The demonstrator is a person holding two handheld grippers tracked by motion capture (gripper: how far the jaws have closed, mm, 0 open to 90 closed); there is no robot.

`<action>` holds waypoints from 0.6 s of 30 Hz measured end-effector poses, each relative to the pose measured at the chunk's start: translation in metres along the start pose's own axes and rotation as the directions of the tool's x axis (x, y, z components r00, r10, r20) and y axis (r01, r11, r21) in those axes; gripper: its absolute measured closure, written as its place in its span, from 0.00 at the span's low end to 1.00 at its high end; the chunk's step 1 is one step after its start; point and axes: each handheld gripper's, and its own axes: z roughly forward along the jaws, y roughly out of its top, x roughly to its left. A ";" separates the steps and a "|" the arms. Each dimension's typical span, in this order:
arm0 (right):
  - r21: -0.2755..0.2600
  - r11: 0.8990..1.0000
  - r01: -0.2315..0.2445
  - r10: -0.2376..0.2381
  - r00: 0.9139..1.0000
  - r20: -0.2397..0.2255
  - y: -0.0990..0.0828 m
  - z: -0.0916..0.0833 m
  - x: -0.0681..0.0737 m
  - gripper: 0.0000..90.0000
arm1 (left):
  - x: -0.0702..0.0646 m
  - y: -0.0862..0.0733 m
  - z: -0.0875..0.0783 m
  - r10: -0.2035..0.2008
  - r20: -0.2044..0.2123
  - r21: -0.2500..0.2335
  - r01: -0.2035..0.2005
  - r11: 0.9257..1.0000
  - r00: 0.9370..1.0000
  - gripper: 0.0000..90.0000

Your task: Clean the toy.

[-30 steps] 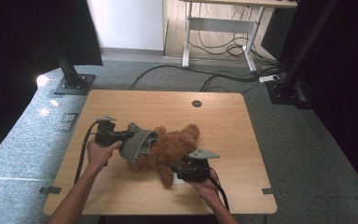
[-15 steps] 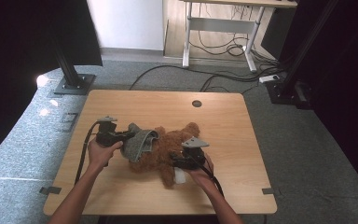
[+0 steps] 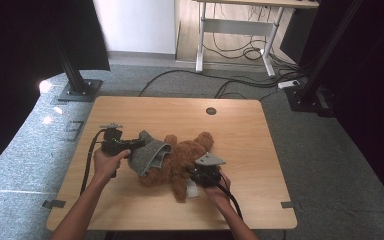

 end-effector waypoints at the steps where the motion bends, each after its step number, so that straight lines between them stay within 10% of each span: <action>1: -0.004 1.000 0.002 -0.002 1.000 -0.007 -0.003 -0.003 0.001 0.80 | -0.002 0.001 -0.001 0.001 0.009 -0.003 -0.001 1.000 1.000 0.88; 18: -0.016 0.999 -0.031 0.030 0.997 -0.075 -0.020 -0.015 0.004 0.86 | -0.060 0.020 0.046 0.074 0.150 0.030 -0.080 0.996 0.986 0.88</action>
